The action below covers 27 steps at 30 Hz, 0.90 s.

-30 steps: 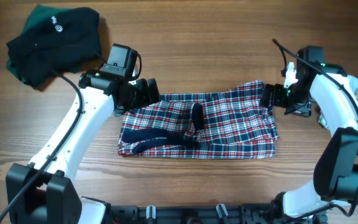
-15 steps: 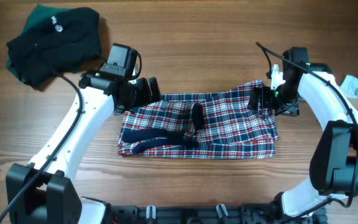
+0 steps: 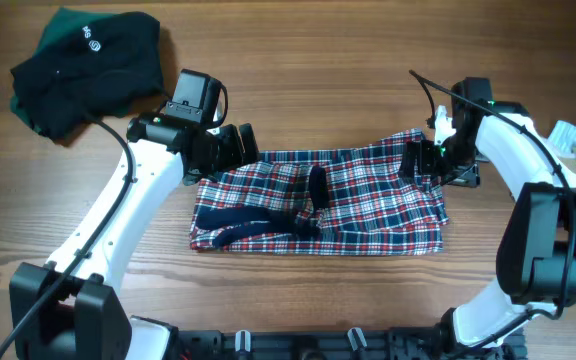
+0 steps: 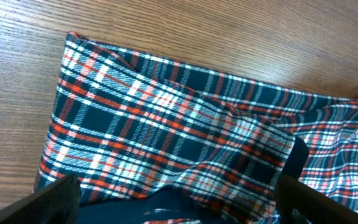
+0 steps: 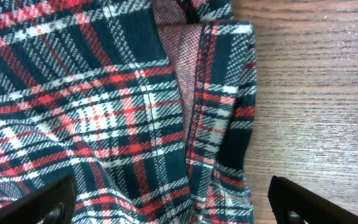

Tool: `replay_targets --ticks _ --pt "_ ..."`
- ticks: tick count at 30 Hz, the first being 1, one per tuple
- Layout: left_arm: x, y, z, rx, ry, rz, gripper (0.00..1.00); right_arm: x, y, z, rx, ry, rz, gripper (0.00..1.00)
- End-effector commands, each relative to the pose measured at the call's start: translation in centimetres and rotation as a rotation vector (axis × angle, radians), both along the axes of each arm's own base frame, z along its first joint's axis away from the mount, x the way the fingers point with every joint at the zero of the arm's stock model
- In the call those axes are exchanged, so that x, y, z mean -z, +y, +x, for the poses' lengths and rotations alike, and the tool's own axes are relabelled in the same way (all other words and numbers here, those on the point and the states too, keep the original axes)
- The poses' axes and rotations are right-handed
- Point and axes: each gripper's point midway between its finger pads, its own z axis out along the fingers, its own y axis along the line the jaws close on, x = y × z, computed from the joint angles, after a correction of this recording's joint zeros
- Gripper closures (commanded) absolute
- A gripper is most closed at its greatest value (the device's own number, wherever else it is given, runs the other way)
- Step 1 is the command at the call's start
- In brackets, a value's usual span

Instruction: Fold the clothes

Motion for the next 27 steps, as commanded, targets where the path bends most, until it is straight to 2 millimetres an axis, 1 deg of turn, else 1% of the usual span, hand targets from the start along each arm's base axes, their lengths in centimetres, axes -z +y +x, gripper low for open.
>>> replay_targets --ticks 1,11,12,17,19,22,25,27 --pt "-0.5 0.3 -0.1 0.01 -0.021 0.006 0.0 1.5 -0.2 -0.7 -0.004 0.048 -0.011 0.0" --pt "-0.4 0.3 -0.3 0.01 -0.01 0.009 0.0 3.4 -0.3 -1.2 -0.038 0.1 -0.017 0.0" --pt "-0.4 0.3 -0.3 0.01 -0.01 0.009 0.01 3.7 -0.2 -1.4 -0.047 0.11 -0.007 0.0" --pt "-0.4 0.3 -0.3 0.01 -0.01 0.009 0.0 4.8 1.9 -1.9 -0.101 0.138 0.123 0.0" --pt "-0.4 0.3 -0.4 0.01 -0.009 0.009 0.01 5.1 1.8 -2.0 -0.095 0.147 0.127 0.0" --pt "-0.4 0.4 -0.6 0.01 0.001 0.012 0.01 5.0 1.2 -1.7 -0.061 0.133 0.163 0.0" --pt "-0.3 0.4 -0.7 0.01 0.005 0.013 0.01 4.5 0.7 -1.3 -0.068 0.091 0.251 0.0" --pt "-0.3 0.4 -0.6 0.01 0.004 0.013 0.0 4.0 1.7 -1.1 -0.113 0.057 0.337 0.0"
